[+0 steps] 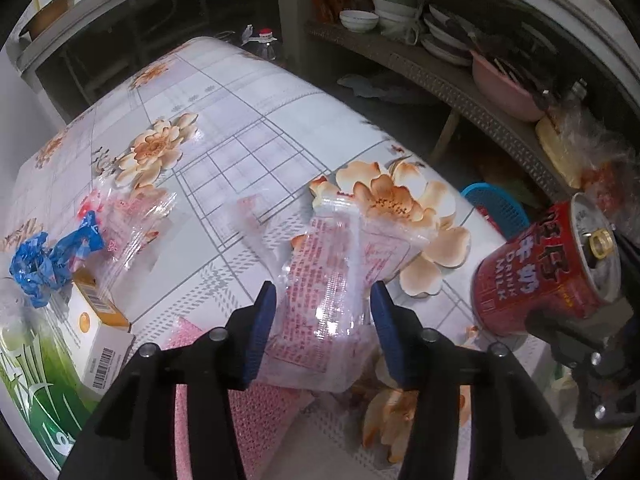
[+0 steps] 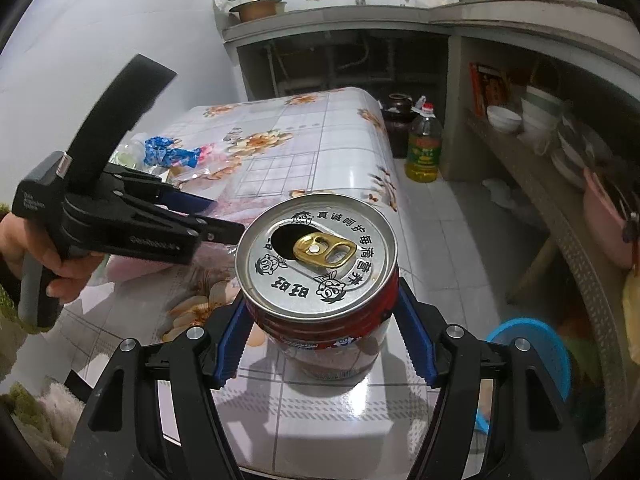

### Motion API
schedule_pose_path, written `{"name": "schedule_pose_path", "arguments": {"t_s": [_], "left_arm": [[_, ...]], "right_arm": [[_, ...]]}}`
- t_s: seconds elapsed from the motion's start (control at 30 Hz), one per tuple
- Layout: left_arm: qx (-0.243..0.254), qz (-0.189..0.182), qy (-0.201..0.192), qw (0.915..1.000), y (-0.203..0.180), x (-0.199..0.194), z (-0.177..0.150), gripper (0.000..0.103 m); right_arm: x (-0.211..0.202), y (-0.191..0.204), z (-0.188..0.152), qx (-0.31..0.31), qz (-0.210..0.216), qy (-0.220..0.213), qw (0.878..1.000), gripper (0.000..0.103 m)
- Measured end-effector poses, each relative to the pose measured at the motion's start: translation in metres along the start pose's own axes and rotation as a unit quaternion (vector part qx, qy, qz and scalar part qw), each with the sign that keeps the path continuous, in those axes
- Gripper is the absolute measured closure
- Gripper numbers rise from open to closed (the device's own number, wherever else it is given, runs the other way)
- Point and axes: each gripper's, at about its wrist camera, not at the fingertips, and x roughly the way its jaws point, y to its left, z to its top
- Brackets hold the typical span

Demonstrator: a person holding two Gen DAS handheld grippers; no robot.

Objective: Collect trash
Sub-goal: 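Grasp the clear bag of pink candy with the left gripper while the right gripper holds the can, then carry the can and candy bag over the blue wastebasket and open both grippers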

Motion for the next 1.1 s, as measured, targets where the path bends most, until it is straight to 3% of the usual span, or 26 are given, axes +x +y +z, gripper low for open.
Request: {"name": "schedule_pose_path", "arguments": {"t_s": [0.13, 0.4, 0.7, 0.9, 0.97, 1.1], "left_arm": [[0.003, 0.008, 0.0, 1.0, -0.003, 0.004, -0.002, 0.058], [0.005, 0.017, -0.024, 0.9995, -0.006, -0.001, -0.003, 0.082], [-0.011, -0.006, -0.074, 0.9972, -0.014, -0.035, 0.013, 0.085], [0.013, -0.077, -0.1, 0.9919, -0.066, -0.051, 0.048, 0.085], [0.024, -0.127, -0.081, 0.9883, -0.092, -0.039, 0.062, 0.084], [0.035, -0.178, -0.012, 0.9834, -0.146, 0.003, 0.085, 0.084]], "right_arm": [[0.002, 0.0, -0.002, 0.005, 0.003, 0.001, 1.0, 0.037], [-0.001, -0.002, -0.004, 0.018, -0.001, -0.006, 1.0, 0.039], [-0.026, -0.017, -0.006, 0.059, -0.016, -0.044, 0.997, 0.04], [-0.078, -0.078, -0.02, 0.123, -0.099, -0.082, 0.984, 0.04], [-0.092, -0.106, -0.031, 0.16, -0.13, -0.085, 0.975, 0.039], [-0.106, -0.169, -0.075, 0.276, -0.148, -0.079, 0.946, 0.039]]}}
